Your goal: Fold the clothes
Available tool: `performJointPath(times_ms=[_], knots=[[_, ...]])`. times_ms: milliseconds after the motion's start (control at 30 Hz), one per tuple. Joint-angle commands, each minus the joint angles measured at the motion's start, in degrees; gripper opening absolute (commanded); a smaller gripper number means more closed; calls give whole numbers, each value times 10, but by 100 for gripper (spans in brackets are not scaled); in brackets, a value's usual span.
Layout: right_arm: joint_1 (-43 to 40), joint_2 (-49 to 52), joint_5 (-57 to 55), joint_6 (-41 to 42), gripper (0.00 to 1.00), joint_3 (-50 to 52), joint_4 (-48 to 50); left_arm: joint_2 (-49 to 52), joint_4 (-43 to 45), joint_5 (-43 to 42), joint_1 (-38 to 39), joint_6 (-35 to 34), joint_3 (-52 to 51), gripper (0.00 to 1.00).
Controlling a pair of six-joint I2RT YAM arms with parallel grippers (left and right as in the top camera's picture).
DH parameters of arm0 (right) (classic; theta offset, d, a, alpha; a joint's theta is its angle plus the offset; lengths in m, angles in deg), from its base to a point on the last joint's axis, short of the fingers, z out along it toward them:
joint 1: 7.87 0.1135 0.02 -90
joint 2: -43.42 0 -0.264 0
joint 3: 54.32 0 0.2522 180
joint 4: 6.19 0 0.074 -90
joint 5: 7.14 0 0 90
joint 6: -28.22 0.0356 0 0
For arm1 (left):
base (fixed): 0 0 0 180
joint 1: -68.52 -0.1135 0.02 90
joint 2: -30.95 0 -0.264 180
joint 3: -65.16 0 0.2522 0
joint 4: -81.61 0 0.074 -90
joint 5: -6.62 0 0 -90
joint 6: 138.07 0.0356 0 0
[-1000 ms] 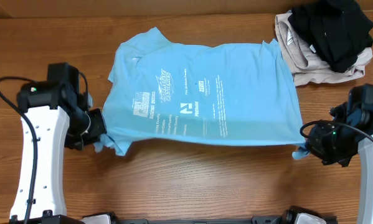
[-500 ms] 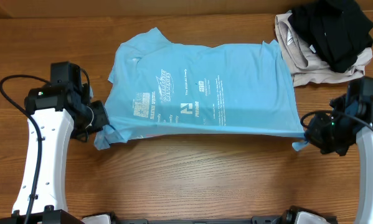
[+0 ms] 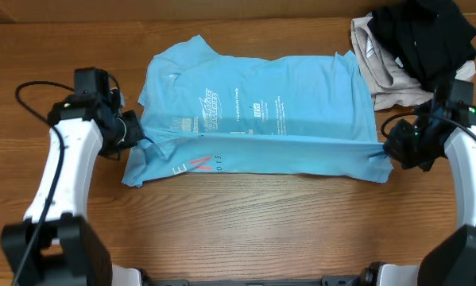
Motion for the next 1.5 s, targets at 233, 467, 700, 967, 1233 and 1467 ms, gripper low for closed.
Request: performJointPath(times_ms=[233, 467, 700, 967, 1233, 1467], knots=[[38, 66, -9, 2, 12, -1, 131, 100, 94, -8, -2, -9, -3, 4], [63, 122, -8, 3, 24, -1, 191, 110, 163, -25, 10, -9, -3, 9], [63, 136, -9, -9, 48, -1, 174, 110, 177, -24, 35, -9, -3, 73], [63, 136, -48, -22, 53, 49, 205, 110, 177, -23, 47, -9, -3, 75], [63, 136, -47, -33, 46, 102, 265, 110, 176, -20, 47, -5, -3, 75], [61, 136, -48, -33, 24, 96, 288, 110, 175, -20, 47, -5, -3, 75]])
